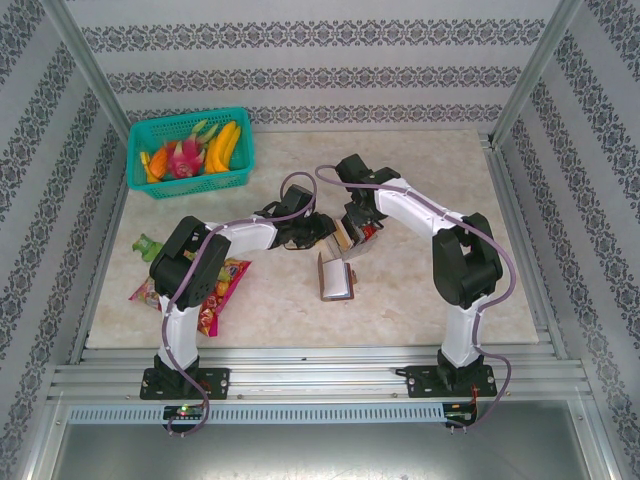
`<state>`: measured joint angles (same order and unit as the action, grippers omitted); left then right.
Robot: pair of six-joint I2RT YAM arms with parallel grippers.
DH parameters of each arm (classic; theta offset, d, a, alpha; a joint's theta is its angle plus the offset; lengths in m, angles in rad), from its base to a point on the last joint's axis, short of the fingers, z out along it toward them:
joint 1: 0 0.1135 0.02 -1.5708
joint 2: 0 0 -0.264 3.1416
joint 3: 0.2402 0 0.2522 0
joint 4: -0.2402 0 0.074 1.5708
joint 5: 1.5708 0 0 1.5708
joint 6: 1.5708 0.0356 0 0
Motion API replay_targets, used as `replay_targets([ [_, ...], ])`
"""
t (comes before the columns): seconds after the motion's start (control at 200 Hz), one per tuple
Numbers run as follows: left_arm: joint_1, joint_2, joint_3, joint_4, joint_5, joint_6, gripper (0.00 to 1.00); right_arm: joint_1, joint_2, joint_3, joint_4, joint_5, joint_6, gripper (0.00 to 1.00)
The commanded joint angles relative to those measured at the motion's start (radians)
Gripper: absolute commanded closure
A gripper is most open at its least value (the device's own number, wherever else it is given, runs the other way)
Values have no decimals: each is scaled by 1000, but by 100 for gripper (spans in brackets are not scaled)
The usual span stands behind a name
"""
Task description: Put the credit cards into the card holder
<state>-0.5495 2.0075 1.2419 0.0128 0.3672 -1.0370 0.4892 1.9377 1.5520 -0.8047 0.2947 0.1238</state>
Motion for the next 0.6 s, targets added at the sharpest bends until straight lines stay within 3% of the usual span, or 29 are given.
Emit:
replay_targets([
  [0.0,0,10,7,-62,-11,9,59,0,-29,22,-33,42,-10,70],
  [0.595,0,12,16,-64,-9,10,59,15,-60,43,-59,12,5,88],
])
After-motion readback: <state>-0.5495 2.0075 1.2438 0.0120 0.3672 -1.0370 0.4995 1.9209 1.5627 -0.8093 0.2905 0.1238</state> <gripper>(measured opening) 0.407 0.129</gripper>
